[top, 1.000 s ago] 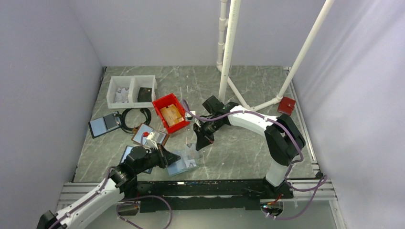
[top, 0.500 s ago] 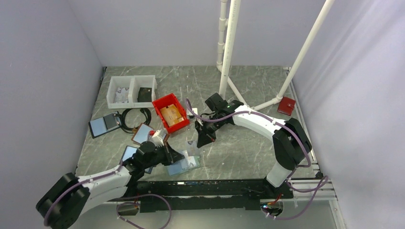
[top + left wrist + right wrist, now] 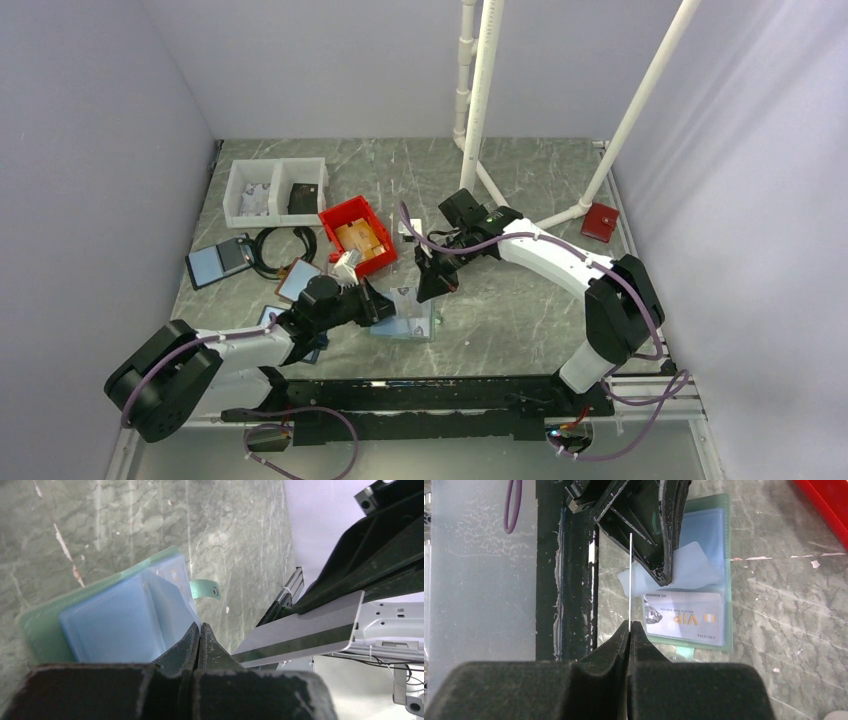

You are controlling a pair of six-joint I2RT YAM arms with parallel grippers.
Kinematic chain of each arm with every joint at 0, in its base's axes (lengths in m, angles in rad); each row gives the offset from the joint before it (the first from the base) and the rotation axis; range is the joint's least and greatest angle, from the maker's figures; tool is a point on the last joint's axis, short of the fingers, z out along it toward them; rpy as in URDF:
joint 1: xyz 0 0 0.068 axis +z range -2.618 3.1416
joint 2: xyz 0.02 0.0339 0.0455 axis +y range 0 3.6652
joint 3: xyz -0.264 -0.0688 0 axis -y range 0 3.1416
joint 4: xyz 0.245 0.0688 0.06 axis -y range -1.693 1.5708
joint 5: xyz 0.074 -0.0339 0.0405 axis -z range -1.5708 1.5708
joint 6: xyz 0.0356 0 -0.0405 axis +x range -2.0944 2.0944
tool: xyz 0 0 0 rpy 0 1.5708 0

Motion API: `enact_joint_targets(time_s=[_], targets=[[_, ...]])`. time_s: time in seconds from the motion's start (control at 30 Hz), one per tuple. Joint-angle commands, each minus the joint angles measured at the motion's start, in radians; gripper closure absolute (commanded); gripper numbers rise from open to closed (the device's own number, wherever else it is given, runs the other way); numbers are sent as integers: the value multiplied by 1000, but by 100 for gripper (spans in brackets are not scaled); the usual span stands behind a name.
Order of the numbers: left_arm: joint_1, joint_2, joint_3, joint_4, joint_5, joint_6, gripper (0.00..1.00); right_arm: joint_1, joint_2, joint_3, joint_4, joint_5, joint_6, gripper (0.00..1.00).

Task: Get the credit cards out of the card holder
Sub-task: Place the card holder at the center of the board.

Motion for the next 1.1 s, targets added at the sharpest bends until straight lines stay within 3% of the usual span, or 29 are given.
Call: enact_joint_targets(time_s=[0.0, 0.3, 0.6, 0.7, 0.83, 0.97, 1.07], targets=[[1, -1, -12, -7, -53, -15, 100, -6, -32, 30, 0, -18, -24, 100], [2, -219, -35, -522, -243, -5, 100, -2, -5, 26, 2, -18, -19, 100], [3, -545, 37, -956, -305, 44, 54, 17, 36, 31, 1, -14, -15, 100], [3, -632, 82, -1073, -305, 83, 45, 17, 37, 31, 1, -13, -17, 100], [3, -733, 135, -1095, -250, 171, 33, 17, 37, 32, 1, -14, -17, 100], [4, -794, 122, -925, -97, 221, 19, 17, 38, 34, -3, -27, -18, 100], [3, -764, 116, -815, -45, 230, 18, 17, 37, 34, -4, -39, -18, 100]])
